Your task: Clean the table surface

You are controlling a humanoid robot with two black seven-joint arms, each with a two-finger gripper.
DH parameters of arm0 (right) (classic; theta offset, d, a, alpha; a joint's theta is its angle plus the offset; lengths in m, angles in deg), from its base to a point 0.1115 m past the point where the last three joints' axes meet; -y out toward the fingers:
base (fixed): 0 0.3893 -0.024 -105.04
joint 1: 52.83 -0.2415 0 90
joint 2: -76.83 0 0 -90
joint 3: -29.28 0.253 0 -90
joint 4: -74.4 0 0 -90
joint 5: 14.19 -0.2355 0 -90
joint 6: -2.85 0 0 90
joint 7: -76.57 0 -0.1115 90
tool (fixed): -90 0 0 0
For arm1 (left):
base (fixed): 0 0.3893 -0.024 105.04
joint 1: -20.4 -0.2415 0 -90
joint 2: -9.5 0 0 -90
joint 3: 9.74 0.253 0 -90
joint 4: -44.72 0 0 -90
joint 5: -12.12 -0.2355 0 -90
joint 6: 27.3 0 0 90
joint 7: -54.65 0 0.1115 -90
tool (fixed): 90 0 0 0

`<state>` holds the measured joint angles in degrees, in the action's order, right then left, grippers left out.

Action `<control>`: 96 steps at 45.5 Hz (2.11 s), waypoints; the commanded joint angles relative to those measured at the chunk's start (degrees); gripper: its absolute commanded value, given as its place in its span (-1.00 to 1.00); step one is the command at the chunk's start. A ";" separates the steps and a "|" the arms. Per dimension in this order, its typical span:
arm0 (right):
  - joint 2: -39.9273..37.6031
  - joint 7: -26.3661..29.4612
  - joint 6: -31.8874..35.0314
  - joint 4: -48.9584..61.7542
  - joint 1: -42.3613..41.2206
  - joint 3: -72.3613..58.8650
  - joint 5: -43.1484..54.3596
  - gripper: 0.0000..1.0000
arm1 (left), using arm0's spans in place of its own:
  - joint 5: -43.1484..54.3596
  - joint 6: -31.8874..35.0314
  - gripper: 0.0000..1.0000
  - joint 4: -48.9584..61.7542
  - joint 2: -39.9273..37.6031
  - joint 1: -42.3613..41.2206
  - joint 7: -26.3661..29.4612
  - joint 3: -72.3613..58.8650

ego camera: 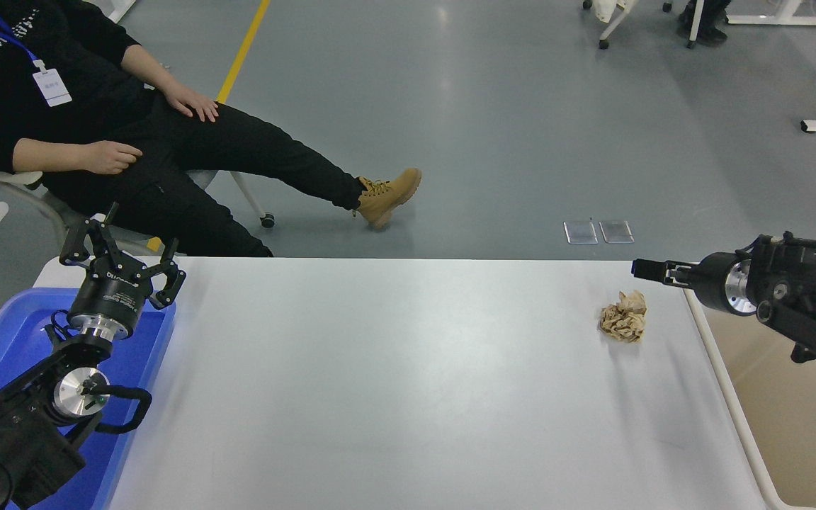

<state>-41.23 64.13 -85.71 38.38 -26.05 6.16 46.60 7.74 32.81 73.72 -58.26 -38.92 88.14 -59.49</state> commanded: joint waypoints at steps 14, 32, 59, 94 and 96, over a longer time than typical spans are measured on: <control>9.08 -0.40 -3.82 10.54 4.94 -5.97 2.32 0.99 | -0.02 0.00 1.00 0.00 0.00 0.00 0.00 0.00; 12.32 -0.40 -5.05 11.85 6.26 -5.35 2.14 0.99 | -0.02 0.00 1.00 0.00 0.00 0.00 0.00 0.00; 14.96 -0.40 -6.45 19.32 10.48 -5.35 0.82 0.99 | -0.02 0.00 1.00 0.00 0.00 0.00 0.00 0.00; 15.84 -0.40 -8.21 19.94 12.15 -5.26 -5.94 0.85 | -0.02 0.00 1.00 0.00 0.00 0.00 0.00 0.00; 15.84 -0.40 -8.21 19.85 12.15 -5.26 -6.12 0.79 | -0.02 0.00 1.00 0.00 0.00 0.00 0.00 0.00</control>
<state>-25.86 63.74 -93.84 58.27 -14.42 0.89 42.04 7.73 32.81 73.72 -58.26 -38.92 88.14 -59.49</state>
